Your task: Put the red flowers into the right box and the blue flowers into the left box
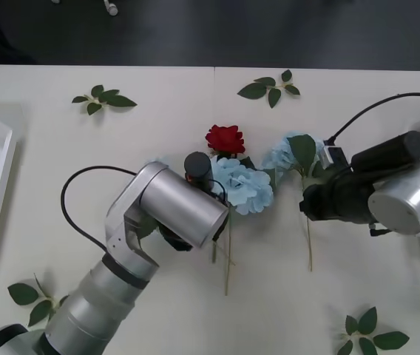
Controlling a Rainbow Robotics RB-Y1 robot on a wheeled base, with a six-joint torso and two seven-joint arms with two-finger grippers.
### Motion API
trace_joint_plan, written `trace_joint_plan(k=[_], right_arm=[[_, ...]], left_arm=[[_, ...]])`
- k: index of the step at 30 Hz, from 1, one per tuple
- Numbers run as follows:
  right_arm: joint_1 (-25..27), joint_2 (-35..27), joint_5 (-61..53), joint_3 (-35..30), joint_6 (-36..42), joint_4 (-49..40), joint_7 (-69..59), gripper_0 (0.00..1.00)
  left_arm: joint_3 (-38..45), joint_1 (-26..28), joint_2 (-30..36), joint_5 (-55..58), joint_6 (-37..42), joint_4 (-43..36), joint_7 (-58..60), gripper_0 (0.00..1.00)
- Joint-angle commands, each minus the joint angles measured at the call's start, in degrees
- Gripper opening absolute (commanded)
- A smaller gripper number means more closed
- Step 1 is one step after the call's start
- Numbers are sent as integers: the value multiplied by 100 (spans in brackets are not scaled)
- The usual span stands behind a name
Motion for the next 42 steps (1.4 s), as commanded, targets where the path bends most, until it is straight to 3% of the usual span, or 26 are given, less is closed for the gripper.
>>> trace_joint_plan(k=[1,15,21,28,38,39,40,42], right_arm=[[-136,245,159,135,-210,229,-373,52],[-330,728,827,398,-623,941,-382,52],[-426,763,923,460,-623,1072,-399,52],[-532,746,985,600,-632,1257,-373,52],[-637,763,1037,741,-667,1477,-390,52],[-637,763,1037,750,-667,1477,-382,47],[-637,754,1037,741,-667,1477,-373,35],[-637,754,1037,741,-667,1477,-364,0]], left_arm=[[-28,-107,425,103,74,-776,-114,0],[-28,-37,1954,305,786,-3140,-175,0],[183,280,2587,120,838,-4230,-298,0],[1475,939,2745,498,829,-4880,-1810,0],[3874,1229,2754,2291,829,-4432,-3937,0],[4164,1229,2745,2502,829,-4292,-4209,0],[4375,1229,2745,2643,829,-4195,-4412,0],[4823,1185,2745,2959,829,-3922,-4851,0]])
